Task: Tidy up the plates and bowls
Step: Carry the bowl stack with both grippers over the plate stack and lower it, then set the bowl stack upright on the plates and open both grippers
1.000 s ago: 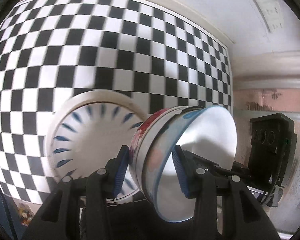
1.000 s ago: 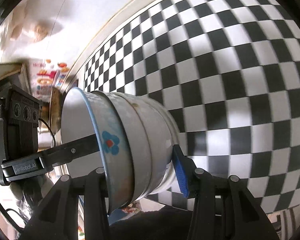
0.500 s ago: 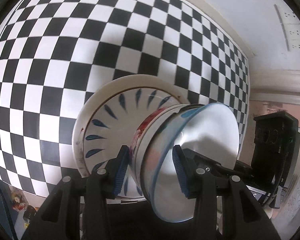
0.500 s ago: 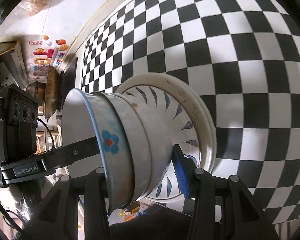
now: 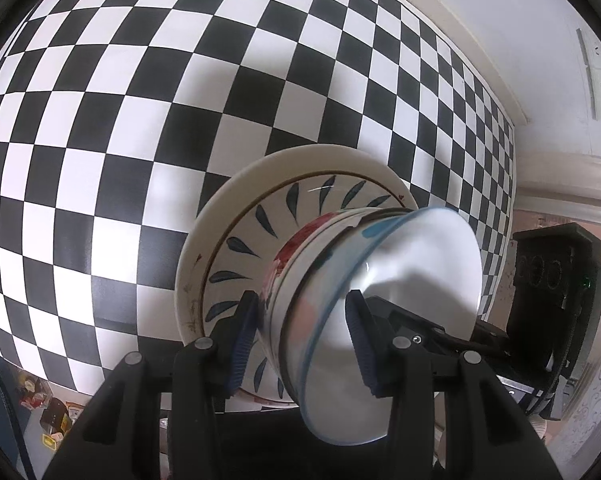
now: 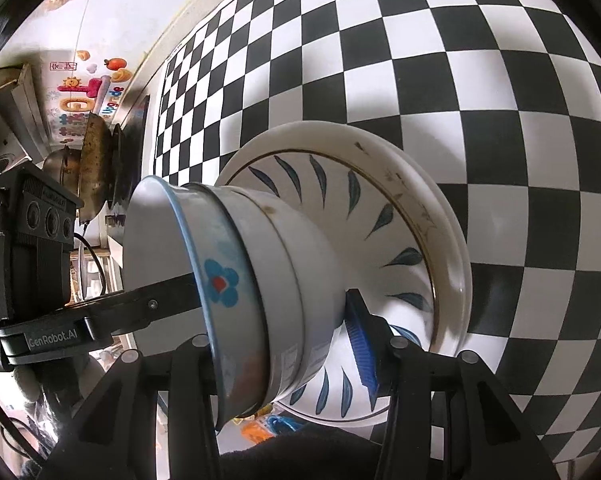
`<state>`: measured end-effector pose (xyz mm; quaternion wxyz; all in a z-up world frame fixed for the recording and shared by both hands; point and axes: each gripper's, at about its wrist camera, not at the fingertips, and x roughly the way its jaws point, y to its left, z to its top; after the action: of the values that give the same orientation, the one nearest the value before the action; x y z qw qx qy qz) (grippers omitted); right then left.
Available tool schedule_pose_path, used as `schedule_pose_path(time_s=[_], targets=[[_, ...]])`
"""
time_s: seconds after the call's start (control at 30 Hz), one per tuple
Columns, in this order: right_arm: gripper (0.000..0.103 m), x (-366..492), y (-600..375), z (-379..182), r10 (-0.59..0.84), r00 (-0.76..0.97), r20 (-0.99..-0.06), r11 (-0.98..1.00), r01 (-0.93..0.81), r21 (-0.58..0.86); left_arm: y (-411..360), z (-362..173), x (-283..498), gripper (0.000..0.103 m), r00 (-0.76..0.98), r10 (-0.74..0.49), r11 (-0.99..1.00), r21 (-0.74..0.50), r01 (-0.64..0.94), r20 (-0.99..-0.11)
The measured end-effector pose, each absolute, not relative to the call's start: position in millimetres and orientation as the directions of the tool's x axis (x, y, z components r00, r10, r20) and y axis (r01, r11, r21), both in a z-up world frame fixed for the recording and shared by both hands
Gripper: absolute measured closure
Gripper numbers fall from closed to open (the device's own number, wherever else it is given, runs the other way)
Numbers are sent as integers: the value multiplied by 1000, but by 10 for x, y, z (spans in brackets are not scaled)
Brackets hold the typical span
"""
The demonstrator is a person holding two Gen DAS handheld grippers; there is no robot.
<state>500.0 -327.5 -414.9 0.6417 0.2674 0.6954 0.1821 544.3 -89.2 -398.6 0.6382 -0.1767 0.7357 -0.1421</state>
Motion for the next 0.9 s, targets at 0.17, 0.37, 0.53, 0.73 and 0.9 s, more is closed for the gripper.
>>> schedule_pose_path(time_s=[0.17, 0.37, 0.53, 0.73, 0.9], targets=[[56, 5042, -3250, -4129, 598, -35, -801, 797, 135, 589, -880, -3987, 5448, 62, -124, -442, 897, -436, -75, -888], [56, 5070, -3247, -4120, 589, -37, -807, 803, 134, 580, -891, -3989, 5452, 62, -125, -436, 900, -431, -67, -891], [56, 5081, -3241, -4113, 578, -38, -815, 811, 131, 570, -911, -3988, 5437, 62, -124, -422, 906, -419, -51, -898], [56, 5056, -3209, -4064, 538, -30, -843, 840, 108, 532, -965, -3891, 5415, 62, -93, -392, 920, -391, -29, -915], [56, 5035, -3169, -3871, 413, 14, -911, 909, 46, 413, -983, -3690, 5368, 62, -13, -307, 952, -307, 11, -952]])
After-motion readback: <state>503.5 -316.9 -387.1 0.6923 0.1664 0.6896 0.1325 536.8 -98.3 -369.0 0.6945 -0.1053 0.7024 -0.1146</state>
